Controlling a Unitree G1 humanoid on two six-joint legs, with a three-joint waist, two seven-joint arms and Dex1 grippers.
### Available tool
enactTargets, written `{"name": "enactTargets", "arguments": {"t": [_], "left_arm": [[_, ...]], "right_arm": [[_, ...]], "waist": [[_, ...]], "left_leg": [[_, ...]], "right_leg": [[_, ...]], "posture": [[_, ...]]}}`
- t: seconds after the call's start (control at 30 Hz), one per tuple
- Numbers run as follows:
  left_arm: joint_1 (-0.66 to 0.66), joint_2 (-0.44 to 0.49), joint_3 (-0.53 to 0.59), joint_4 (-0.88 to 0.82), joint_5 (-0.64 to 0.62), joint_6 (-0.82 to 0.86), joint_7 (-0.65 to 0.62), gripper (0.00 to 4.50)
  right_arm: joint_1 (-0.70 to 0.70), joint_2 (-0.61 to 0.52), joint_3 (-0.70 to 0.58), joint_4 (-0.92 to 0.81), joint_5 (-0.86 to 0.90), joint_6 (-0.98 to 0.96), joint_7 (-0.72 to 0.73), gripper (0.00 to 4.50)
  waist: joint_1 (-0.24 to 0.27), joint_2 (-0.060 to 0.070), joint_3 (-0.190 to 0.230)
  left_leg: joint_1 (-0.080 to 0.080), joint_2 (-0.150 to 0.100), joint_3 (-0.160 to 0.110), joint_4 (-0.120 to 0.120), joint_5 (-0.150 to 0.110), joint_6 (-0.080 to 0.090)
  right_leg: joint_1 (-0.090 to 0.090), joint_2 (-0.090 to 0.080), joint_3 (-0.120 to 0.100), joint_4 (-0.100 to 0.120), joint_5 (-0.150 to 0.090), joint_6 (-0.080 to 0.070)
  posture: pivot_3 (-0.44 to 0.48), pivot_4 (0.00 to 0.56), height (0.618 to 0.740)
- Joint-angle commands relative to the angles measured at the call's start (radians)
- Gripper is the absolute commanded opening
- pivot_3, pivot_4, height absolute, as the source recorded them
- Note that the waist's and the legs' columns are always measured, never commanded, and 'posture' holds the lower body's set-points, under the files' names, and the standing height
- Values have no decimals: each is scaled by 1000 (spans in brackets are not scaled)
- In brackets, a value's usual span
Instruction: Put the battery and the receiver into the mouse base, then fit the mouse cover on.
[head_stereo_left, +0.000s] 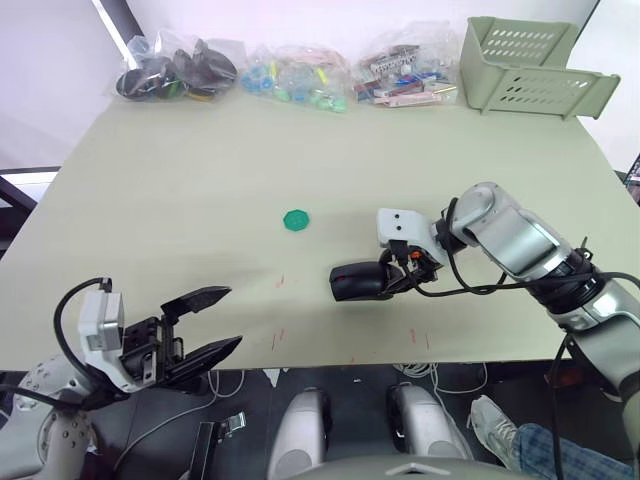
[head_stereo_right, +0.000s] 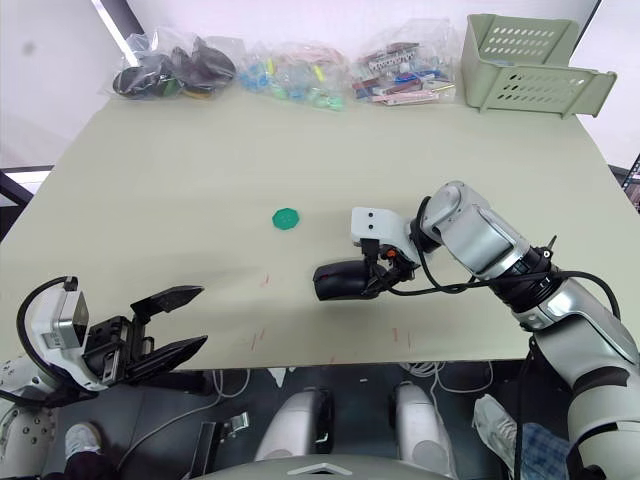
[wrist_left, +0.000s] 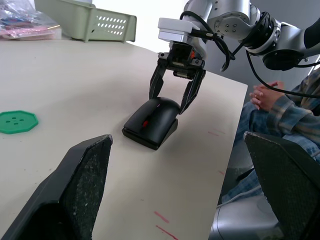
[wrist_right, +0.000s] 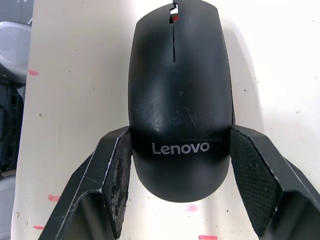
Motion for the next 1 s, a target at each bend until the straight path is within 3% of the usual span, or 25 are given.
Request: {"name": "enactTargets", "arguments": {"t": [0.03, 1.0], "left_arm": [[-2, 1, 17, -33, -8, -15, -8, 4500], [-22, -11, 4, -21, 1, -18, -7, 4500]], "right_arm": [[-16, 3, 2, -24, -1, 9, 8, 2676], [-22, 10, -20, -50, 13, 13, 10, 2676]], "waist": [[0, 0, 0], [-1, 0, 0]], "left_leg": [[0, 0, 0, 0, 0, 0], [1, 0, 0, 0, 0, 0]], "right_leg": [[0, 0, 0, 0, 0, 0], [0, 1, 0, 1, 0, 0]], "posture": [[0, 150, 740], [0, 150, 740]]}}
